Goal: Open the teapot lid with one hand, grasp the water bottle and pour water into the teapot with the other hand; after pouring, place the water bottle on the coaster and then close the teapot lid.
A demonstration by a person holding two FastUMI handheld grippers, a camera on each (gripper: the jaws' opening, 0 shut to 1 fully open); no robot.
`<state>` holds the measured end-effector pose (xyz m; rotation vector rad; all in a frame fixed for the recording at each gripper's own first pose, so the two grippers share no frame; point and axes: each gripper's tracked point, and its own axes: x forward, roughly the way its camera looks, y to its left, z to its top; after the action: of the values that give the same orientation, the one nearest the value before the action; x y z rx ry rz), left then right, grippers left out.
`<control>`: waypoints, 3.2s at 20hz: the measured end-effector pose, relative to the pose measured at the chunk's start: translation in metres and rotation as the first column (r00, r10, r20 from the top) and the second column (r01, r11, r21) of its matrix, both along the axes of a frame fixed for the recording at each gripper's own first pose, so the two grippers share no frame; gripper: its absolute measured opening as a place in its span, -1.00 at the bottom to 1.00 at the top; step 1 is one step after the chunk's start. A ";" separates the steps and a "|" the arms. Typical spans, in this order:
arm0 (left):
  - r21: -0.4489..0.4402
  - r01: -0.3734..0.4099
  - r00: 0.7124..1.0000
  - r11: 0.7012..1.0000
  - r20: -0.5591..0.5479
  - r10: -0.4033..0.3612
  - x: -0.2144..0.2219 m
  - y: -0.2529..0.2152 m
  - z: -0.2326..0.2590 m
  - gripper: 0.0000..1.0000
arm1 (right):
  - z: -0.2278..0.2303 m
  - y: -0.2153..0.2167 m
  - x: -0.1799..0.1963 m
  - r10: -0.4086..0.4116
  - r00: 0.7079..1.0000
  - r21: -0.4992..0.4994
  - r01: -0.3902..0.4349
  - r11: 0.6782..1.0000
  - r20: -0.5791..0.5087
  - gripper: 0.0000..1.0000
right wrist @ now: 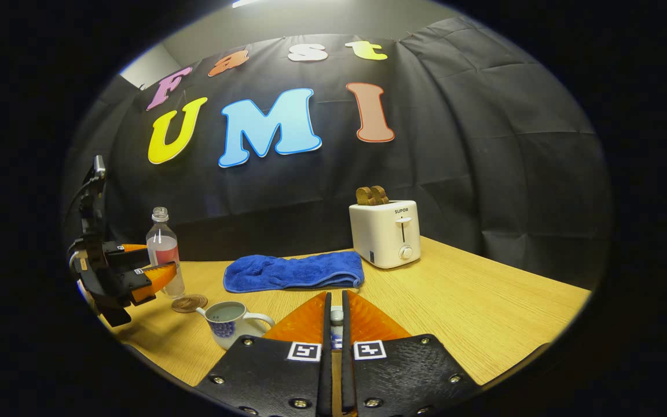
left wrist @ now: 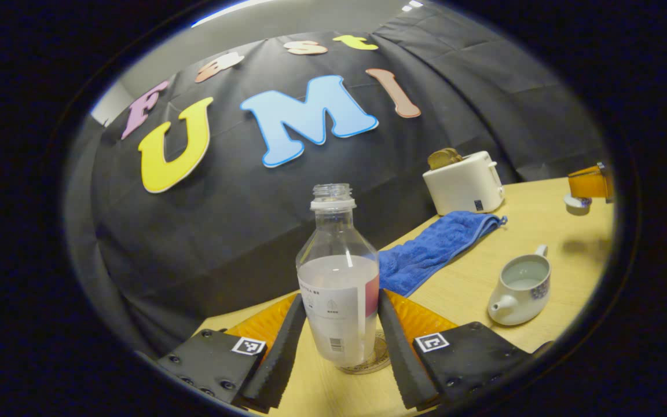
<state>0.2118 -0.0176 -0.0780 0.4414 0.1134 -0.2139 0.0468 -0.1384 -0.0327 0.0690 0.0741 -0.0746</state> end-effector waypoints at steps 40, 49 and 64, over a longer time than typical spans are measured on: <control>-0.384 -0.136 0.988 0.913 -0.115 0.099 -0.032 0.039 -0.016 1.00 | 0.037 0.113 0.038 0.217 0.976 -0.055 -0.215 0.975 0.024 -0.87; -0.397 -0.132 0.990 0.908 -0.100 0.100 -0.063 0.041 -0.005 1.00 | -0.004 0.131 0.054 0.257 0.963 -0.030 -0.260 0.965 -0.079 -0.88; -0.422 -0.145 0.989 0.895 -0.045 0.140 -0.093 0.048 0.026 1.00 | -0.023 0.140 0.053 0.275 0.952 -0.064 -0.285 0.956 -0.132 -0.87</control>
<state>0.1191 0.0308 -0.0523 -0.0053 0.1080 -0.0916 0.0998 0.0015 -0.0554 -0.0295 0.2023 0.2033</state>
